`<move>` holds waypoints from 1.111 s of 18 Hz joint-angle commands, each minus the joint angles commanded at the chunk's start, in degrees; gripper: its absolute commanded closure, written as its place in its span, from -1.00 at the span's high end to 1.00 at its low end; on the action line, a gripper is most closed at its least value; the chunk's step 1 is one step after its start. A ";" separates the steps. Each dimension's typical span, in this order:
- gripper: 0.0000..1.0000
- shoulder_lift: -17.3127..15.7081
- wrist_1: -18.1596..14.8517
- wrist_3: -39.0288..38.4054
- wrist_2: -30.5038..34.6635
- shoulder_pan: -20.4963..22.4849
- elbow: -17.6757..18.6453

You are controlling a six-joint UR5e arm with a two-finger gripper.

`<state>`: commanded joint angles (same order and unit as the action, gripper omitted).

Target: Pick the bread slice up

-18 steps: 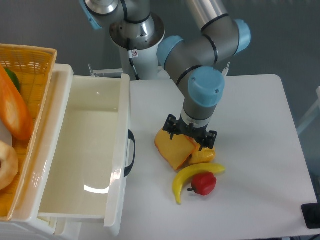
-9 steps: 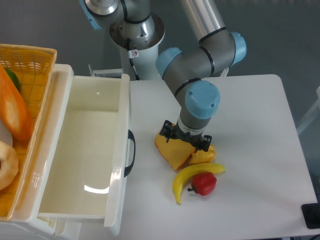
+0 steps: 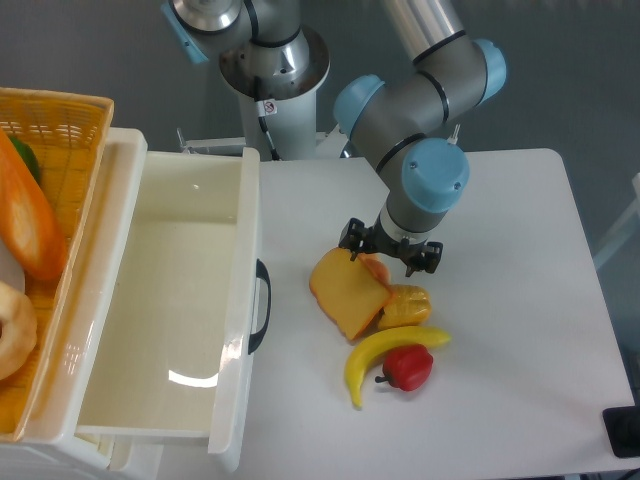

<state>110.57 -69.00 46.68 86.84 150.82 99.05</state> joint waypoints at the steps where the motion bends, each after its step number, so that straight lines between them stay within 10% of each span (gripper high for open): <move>1: 1.00 0.09 0.00 -0.53 0.00 0.09 0.00; 20: 1.00 3.60 0.70 -4.75 -2.73 -2.90 -0.61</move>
<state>114.17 -68.29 41.92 84.11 147.92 98.44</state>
